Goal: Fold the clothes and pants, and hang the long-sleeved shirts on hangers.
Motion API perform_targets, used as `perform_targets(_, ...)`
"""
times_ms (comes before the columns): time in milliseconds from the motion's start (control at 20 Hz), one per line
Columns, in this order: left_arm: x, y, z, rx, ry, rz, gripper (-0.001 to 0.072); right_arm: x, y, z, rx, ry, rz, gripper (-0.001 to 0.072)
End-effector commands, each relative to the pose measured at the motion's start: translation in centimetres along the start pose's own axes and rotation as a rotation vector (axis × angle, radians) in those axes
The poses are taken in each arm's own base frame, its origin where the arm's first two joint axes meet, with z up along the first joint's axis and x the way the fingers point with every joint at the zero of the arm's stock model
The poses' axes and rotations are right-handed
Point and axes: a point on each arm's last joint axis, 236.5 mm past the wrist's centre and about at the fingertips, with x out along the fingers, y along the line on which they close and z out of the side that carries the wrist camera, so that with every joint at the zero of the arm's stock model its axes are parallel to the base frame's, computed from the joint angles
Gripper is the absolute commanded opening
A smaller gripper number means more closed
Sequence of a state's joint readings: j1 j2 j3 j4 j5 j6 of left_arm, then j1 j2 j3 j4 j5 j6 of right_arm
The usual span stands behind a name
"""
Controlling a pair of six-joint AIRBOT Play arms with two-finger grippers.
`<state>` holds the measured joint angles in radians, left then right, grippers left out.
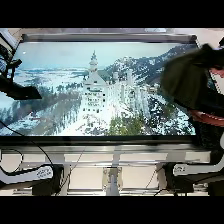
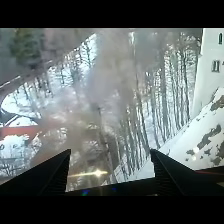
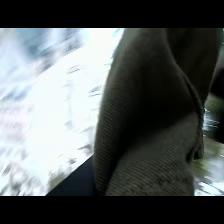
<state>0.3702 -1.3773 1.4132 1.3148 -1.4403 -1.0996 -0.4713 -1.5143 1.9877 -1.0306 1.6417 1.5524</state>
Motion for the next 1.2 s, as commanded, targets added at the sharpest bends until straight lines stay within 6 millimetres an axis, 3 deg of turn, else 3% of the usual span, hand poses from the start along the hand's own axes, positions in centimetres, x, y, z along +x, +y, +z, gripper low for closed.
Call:
perform_targets(0,0.0,0.0,0.0,0.000,0.001,0.000,0.0581,-5.6,-10.2,0.0,0.181,-0.081,-0.128,0.0014)
perform_targets(150,0.0,0.0,0.0,0.000,0.001,0.000,0.0581,-7.4,-15.8,-0.5,0.294,-0.118,-0.171,0.0015)
perform_targets(300,0.0,0.0,0.0,0.000,0.001,0.000,0.0581,-7.4,-19.7,-1.6,0.362,-0.092,-0.233,0.0016)
perform_targets(600,0.0,0.0,0.0,0.000,0.001,0.000,0.0582,-7.8,-28.1,-5.5,0.512,0.021,-0.538,0.0030)
perform_targets(650,0.0,0.0,0.0,0.000,0.001,0.000,0.0582,-7.9,-29.0,-6.1,0.522,0.039,-0.575,0.0102)
perform_targets(750,0.0,0.0,0.0,0.000,0.001,0.000,0.0581,-7.7,-29.8,-6.4,0.544,0.050,-0.592,0.0432)
perform_targets(1150,0.0,0.0,0.0,0.000,0.001,0.000,0.0581,-8.0,-29.7,-5.5,0.528,0.012,-0.596,0.0450)
